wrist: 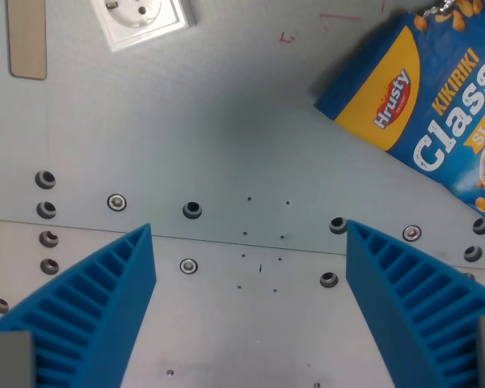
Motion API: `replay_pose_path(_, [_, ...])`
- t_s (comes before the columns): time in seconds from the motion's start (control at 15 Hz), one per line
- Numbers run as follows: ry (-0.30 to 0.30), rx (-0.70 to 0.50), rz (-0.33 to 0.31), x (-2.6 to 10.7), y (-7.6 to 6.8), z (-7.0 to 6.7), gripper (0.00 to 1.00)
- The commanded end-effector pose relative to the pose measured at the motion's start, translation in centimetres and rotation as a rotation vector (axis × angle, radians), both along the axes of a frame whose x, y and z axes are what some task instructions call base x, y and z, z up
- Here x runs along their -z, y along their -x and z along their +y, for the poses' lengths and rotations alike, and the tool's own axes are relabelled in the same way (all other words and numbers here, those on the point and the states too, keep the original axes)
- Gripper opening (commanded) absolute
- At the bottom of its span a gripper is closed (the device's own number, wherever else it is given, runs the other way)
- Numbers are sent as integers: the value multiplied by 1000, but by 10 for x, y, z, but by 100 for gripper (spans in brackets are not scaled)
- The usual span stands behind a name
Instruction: Move in base positive y
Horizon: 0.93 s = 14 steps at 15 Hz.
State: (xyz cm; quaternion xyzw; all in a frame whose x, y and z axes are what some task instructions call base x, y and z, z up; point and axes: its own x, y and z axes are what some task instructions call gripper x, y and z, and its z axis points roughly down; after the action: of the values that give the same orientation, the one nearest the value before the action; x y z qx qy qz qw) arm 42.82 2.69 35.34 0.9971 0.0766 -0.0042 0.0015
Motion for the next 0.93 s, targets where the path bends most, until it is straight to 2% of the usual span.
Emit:
replay_pose_path(0.07, [0,-1,-7,-3,0,5,100])
replay_pose_path(0.93, [0,-1,-7,-3,-11,73,100])
